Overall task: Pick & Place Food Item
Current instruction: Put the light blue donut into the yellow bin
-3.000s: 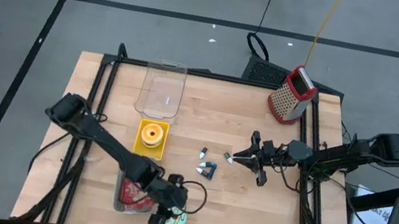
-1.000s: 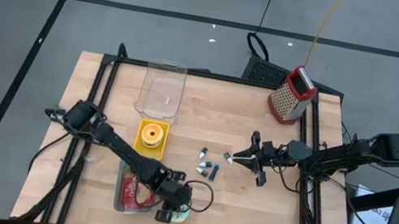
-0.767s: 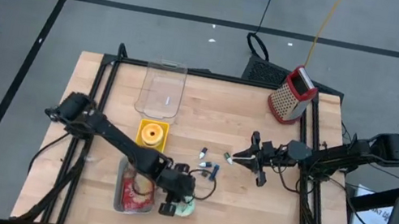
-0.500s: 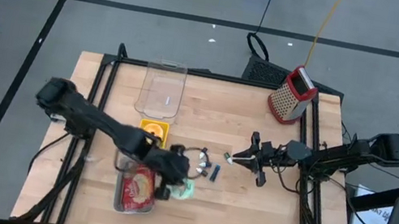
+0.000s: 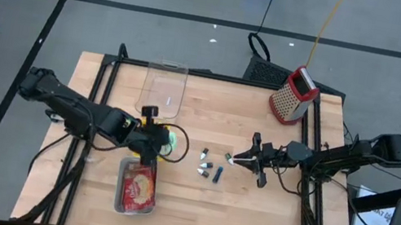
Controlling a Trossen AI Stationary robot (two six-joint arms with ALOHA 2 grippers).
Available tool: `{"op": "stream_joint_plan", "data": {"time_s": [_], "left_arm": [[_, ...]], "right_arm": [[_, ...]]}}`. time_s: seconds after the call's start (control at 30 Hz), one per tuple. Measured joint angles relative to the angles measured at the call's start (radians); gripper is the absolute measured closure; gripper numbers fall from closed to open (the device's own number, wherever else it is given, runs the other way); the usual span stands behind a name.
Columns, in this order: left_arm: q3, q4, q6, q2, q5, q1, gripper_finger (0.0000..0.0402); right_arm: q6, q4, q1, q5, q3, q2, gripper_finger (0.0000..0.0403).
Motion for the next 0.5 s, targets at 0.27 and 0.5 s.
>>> {"op": "stream_joint_plan", "data": {"time_s": [0.27, 0.5], "left_arm": [[-0.055, -0.105, -0.070, 0.042, -0.179, -0.022, 0.0377], [-0.245, -0.100, -0.301, 0.044, -0.350, -0.124, 0.0394]], "right_arm": [[-0.028, -0.010, 0.000, 0.000, 0.000, 0.000, 0.0342], [-0.052, -0.010, 0.000, 0.004, 0.000, 0.000, 0.0342]]}}
